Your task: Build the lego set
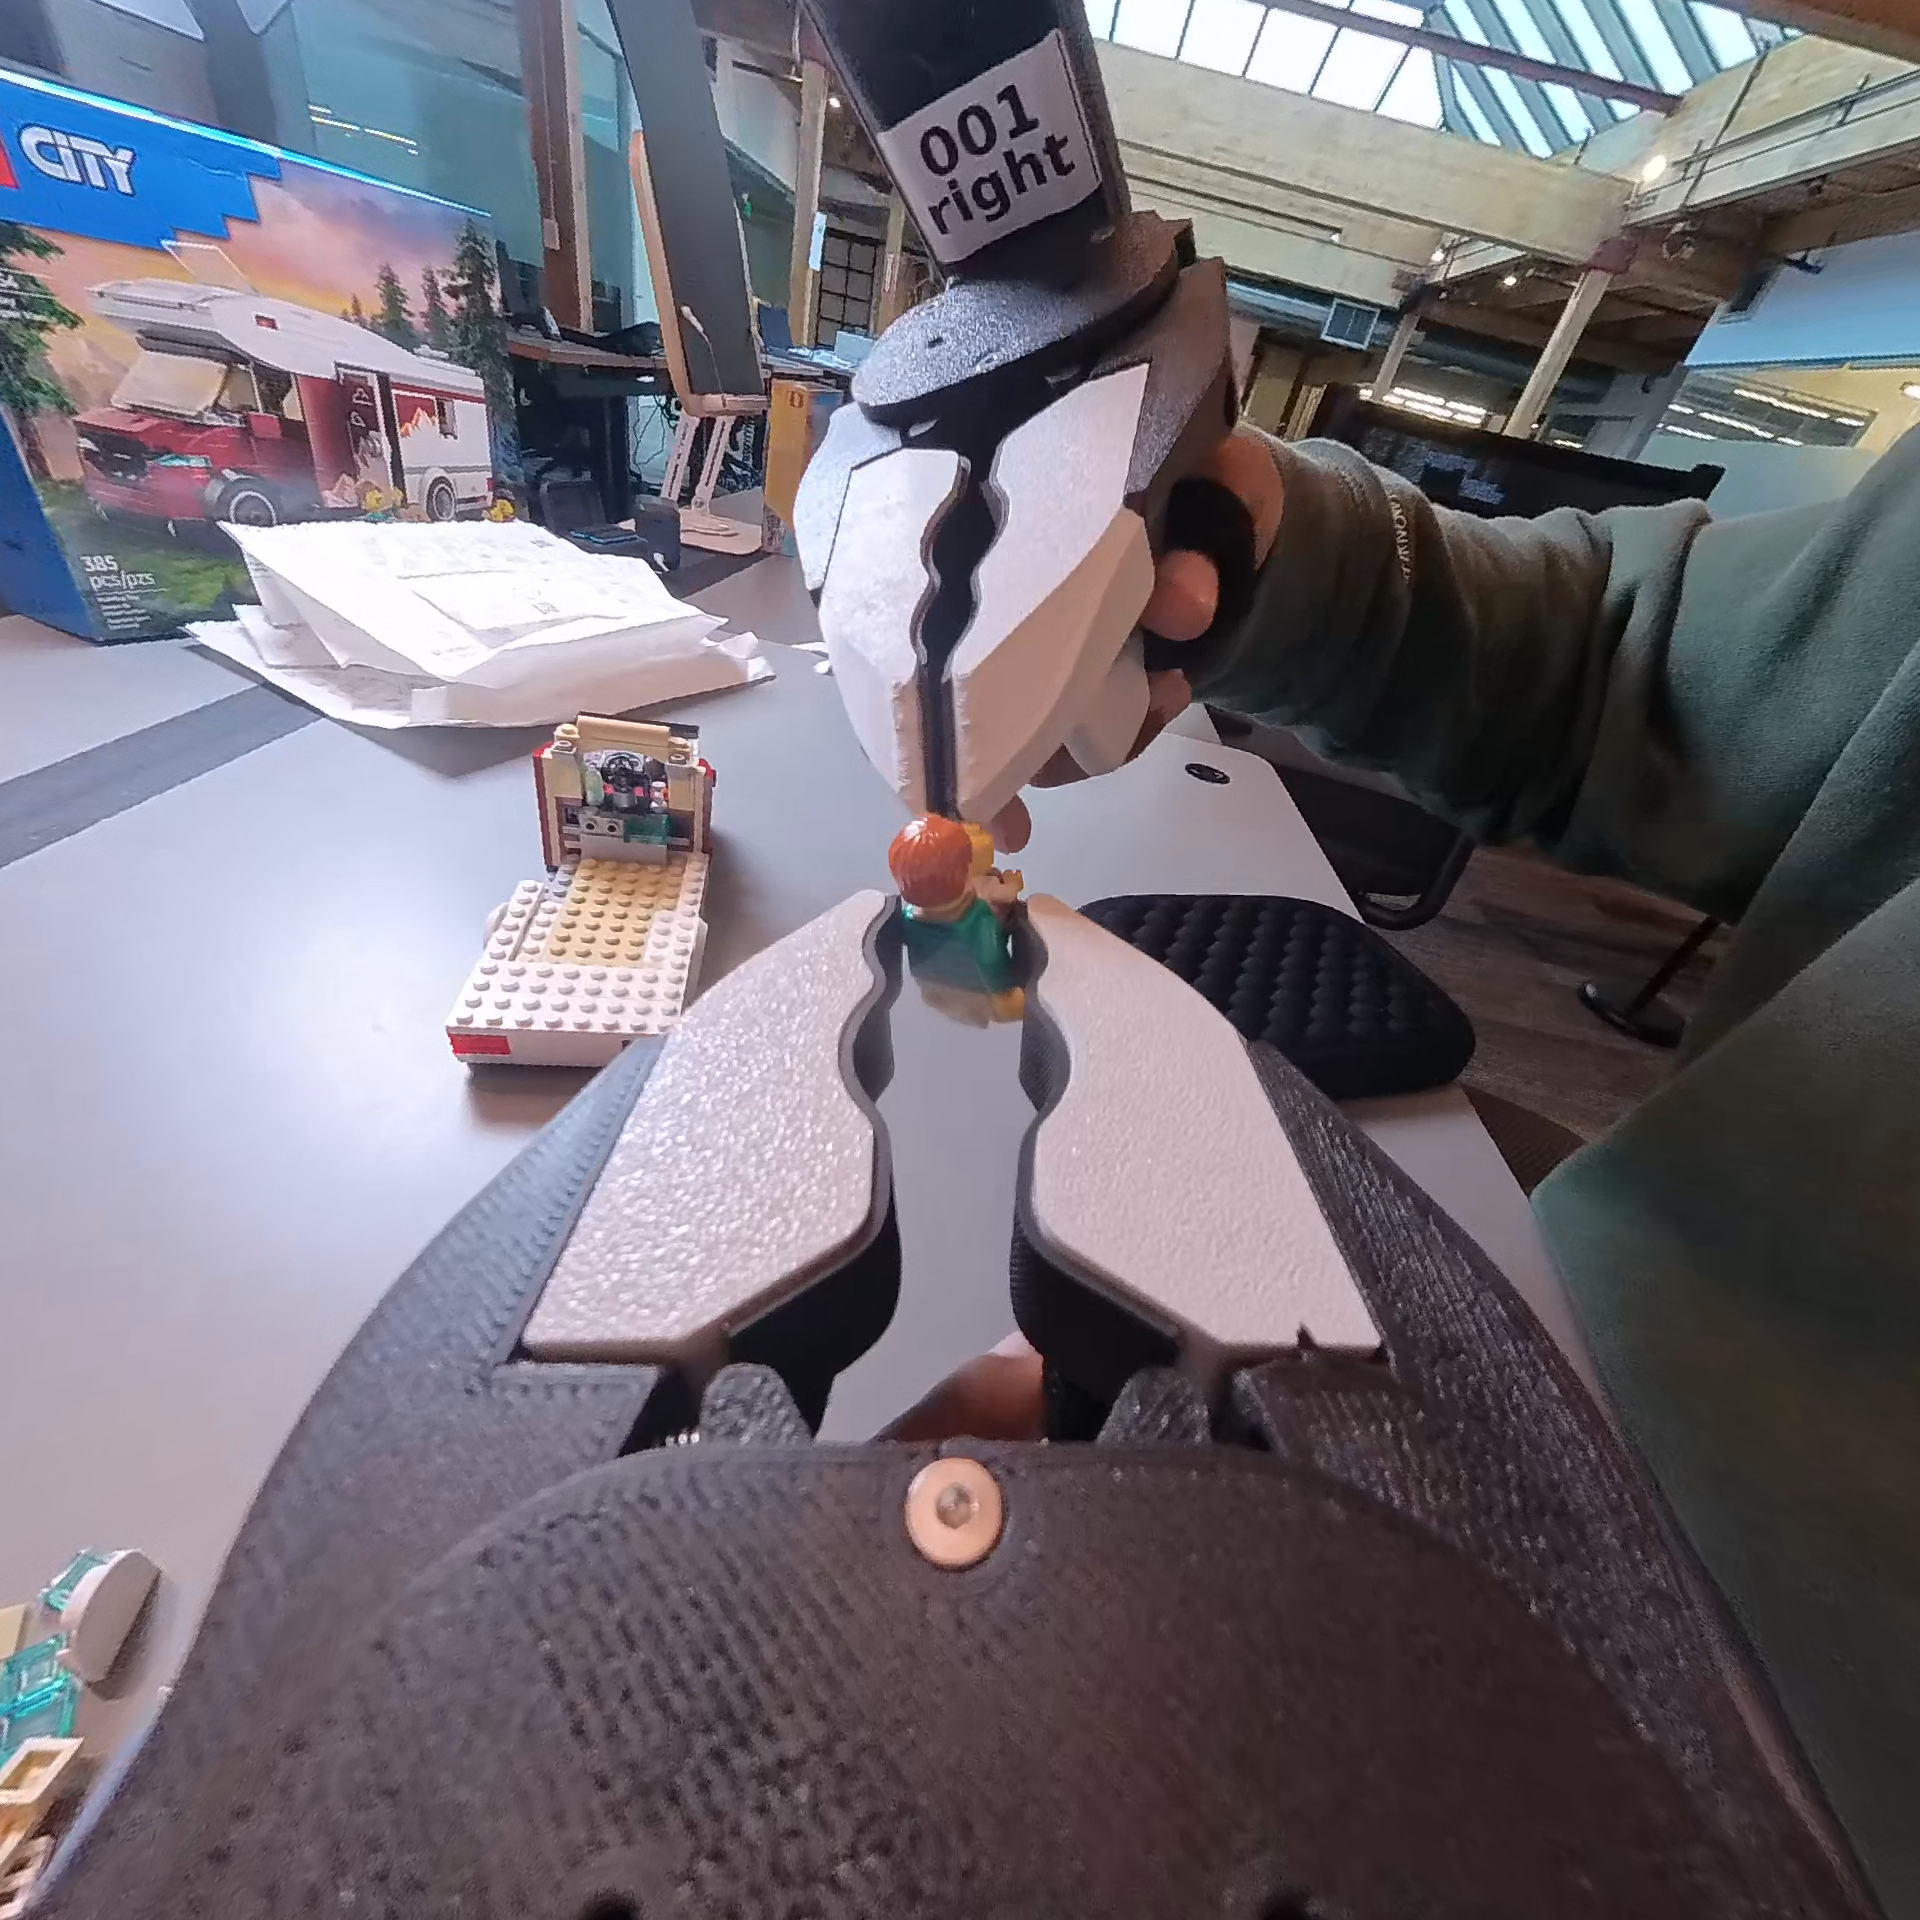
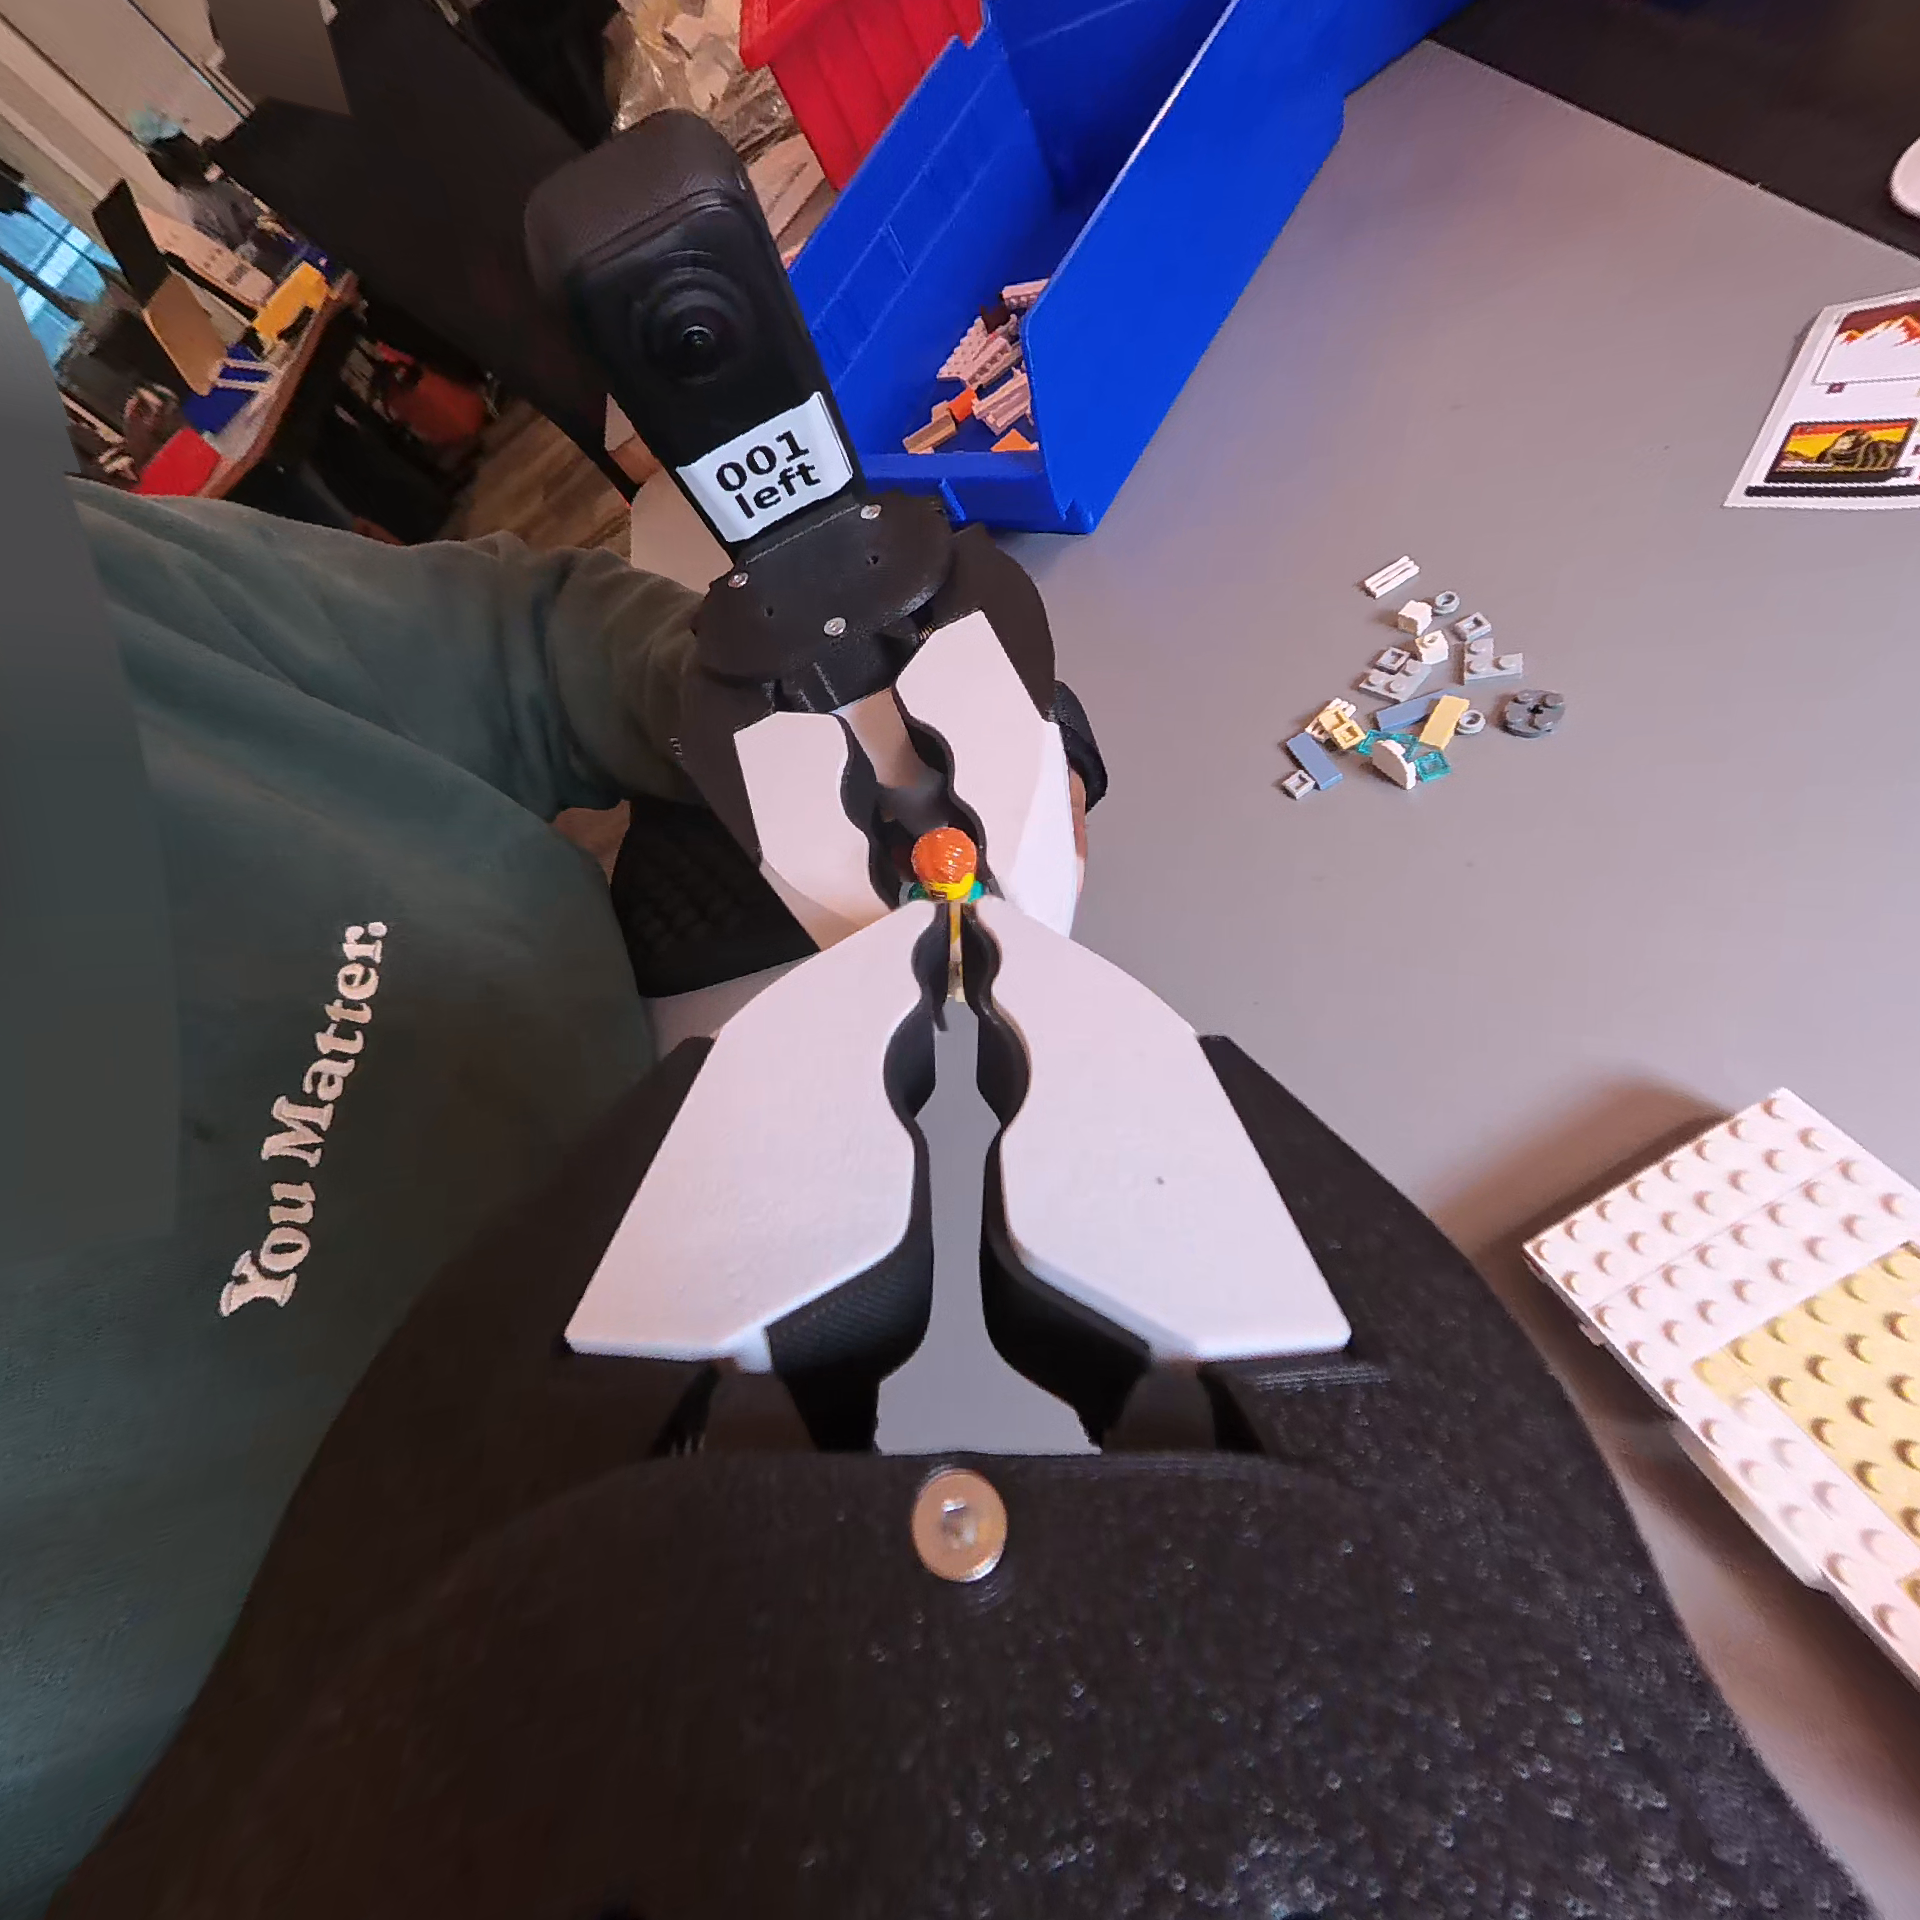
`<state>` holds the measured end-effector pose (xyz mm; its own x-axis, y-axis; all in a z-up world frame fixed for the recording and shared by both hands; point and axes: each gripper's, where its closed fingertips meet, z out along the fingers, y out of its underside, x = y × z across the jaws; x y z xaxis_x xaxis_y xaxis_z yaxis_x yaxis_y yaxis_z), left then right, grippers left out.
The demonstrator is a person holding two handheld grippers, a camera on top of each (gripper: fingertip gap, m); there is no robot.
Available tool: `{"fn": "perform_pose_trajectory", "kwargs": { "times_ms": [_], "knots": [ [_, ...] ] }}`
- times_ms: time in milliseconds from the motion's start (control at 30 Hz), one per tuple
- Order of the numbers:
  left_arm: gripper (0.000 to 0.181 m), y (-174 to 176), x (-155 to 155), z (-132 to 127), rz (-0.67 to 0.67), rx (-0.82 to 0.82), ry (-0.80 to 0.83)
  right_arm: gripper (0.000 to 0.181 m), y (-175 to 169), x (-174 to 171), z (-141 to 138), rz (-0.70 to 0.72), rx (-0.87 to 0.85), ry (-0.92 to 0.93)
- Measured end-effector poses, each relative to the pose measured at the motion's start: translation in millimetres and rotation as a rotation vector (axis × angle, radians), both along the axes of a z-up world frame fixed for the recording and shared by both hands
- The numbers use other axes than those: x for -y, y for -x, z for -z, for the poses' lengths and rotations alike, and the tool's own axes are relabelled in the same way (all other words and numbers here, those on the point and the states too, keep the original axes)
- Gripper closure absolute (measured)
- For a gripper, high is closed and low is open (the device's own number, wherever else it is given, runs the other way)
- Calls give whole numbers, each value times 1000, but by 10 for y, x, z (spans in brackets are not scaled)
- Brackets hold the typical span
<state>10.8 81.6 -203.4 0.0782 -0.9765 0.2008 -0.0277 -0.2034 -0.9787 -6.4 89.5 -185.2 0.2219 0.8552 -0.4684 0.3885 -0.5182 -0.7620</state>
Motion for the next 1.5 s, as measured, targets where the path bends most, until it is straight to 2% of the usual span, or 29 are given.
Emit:
{"fn": "perform_pose_trajectory", "kwargs": {
  "times_ms": [900,1500],
  "knots": [
    [161,-21,84,-13,30,-3,-42,181,12,78,-24,-57,34,-59],
    [161,-17,70,20,12,-33,-80,174,14,120,-35,-89,32,-19]
  ]
}}
